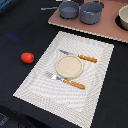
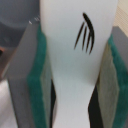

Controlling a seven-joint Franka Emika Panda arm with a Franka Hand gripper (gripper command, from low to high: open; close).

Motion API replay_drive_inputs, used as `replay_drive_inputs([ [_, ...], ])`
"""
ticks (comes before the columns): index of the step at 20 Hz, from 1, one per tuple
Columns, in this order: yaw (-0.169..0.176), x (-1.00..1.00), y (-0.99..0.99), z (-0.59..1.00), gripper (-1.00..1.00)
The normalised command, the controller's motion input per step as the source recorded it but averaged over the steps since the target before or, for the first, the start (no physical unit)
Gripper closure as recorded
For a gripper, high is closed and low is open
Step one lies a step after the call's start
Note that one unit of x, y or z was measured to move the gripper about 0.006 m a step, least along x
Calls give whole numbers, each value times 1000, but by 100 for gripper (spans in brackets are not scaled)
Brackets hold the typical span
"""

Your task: Place the pan onto the stove and place the fish and sausage into the pan.

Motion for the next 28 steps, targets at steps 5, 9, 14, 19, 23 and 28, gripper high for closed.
replay_drive_inputs([
  [5, 0, 344, 722, -243, 100],
  [9, 0, 278, 415, -189, 100],
  [14, 0, 26, 142, -25, -100],
  [19, 0, -190, 16, 109, -100],
  [23, -8, -129, -155, 343, -100],
  [28, -58, 0, -813, 415, -100],
])
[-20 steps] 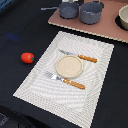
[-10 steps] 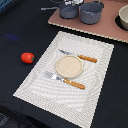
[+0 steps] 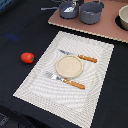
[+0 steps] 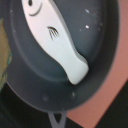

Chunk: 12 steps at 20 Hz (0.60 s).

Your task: Place the pan onto the stove and place the fish and sausage into the pan.

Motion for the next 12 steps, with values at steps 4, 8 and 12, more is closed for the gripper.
replay_drive_inputs([
  [4, -35, 0, -891, 320, -100],
  [8, -14, 0, -939, 86, -100],
  [12, -7, -36, -954, 0, -100],
])
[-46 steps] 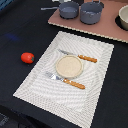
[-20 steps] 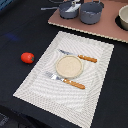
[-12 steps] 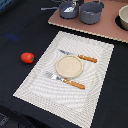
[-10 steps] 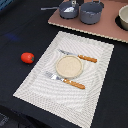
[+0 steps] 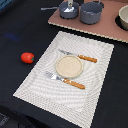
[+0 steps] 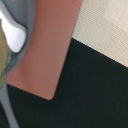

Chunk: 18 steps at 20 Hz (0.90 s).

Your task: Place the pan onto the stove and place the fish and sausage into the pan.

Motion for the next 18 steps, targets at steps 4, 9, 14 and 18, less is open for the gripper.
replay_drive_inputs([
  [4, -8, -85, -953, 0, -100],
  [9, -15, -136, -938, 0, -100],
  [14, -18, -204, -922, 0, -100],
  [18, -10, -311, -902, -100, -100],
])
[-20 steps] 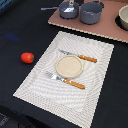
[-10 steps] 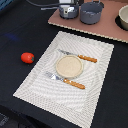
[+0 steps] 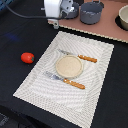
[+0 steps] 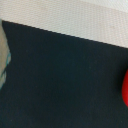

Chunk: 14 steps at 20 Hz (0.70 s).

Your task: Place the pan onto the stove and place the fish and sausage into the pan.

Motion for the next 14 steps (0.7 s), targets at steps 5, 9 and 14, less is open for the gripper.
replay_drive_inputs([
  [5, -8, -394, -873, -237, -100],
  [9, -3, -387, -879, -264, -100],
  [14, -8, -475, -739, -381, -100],
])
